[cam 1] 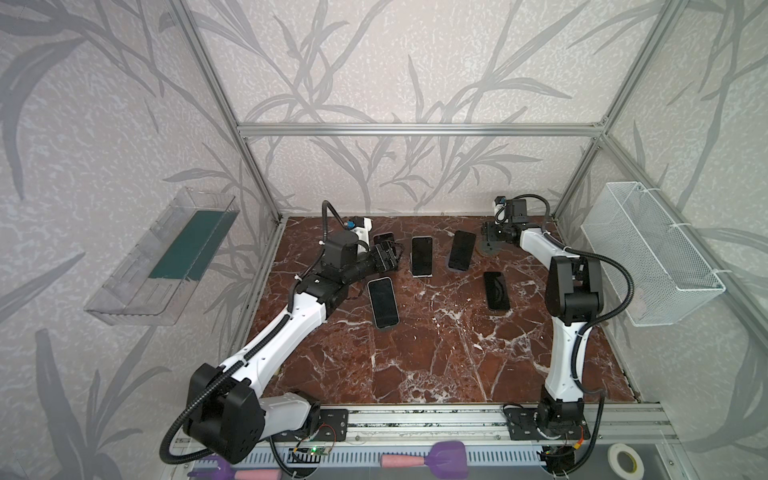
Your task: Remove the phone from the phone stand
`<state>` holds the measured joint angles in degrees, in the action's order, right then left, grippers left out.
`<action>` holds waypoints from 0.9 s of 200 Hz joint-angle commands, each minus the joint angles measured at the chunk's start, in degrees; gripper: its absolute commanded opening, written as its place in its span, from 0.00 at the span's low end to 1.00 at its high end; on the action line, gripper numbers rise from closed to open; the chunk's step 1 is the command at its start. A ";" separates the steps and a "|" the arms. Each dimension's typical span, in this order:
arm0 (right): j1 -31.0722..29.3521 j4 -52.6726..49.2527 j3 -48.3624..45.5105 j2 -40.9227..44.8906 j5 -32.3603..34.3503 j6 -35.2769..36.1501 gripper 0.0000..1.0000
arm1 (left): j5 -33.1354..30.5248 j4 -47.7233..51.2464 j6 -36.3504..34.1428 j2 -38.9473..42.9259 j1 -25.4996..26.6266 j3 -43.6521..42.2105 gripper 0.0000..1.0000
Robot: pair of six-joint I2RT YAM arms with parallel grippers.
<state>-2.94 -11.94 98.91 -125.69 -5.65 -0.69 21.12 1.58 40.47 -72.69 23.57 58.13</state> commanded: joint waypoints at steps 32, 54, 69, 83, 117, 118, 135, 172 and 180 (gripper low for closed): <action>-0.31 -1.97 0.75 2.74 3.19 -2.10 0.93 | 1.52 -1.82 -0.49 -0.56 0.12 -0.12 0.78; -0.31 -2.55 0.24 6.80 6.41 -4.55 0.98 | 2.38 -2.22 0.36 -1.38 0.12 0.01 0.78; -0.31 -2.75 -0.45 10.00 7.39 -5.56 1.00 | 3.02 -2.74 1.26 -1.47 0.24 -0.21 0.78; -0.31 -3.26 -1.02 12.98 8.09 -6.72 1.00 | 3.39 -3.39 1.95 -1.30 0.17 -0.47 0.78; -1.26 -3.91 -8.31 23.67 10.52 -13.68 0.99 | 1.18 -2.72 1.72 -0.17 0.49 -0.90 0.78; -1.40 -3.89 -8.70 24.14 10.68 -13.84 0.99 | 1.01 -2.68 1.72 -0.13 0.54 -0.91 0.78; -4.88 -3.32 -16.71 32.13 14.22 -17.19 0.97 | -1.01 -2.16 1.85 0.73 0.65 -1.41 0.78; -18.35 -1.86 -33.64 46.45 24.86 -20.03 0.96 | -1.45 -2.63 3.64 2.87 0.86 -1.83 0.78; -20.76 -2.10 -36.66 48.59 26.87 -21.37 0.96 | -1.62 -2.84 3.76 3.39 0.85 -2.05 0.78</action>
<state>-17.06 -13.15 70.43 -82.26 12.91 -17.26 20.84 -0.19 42.78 -72.49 24.01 56.77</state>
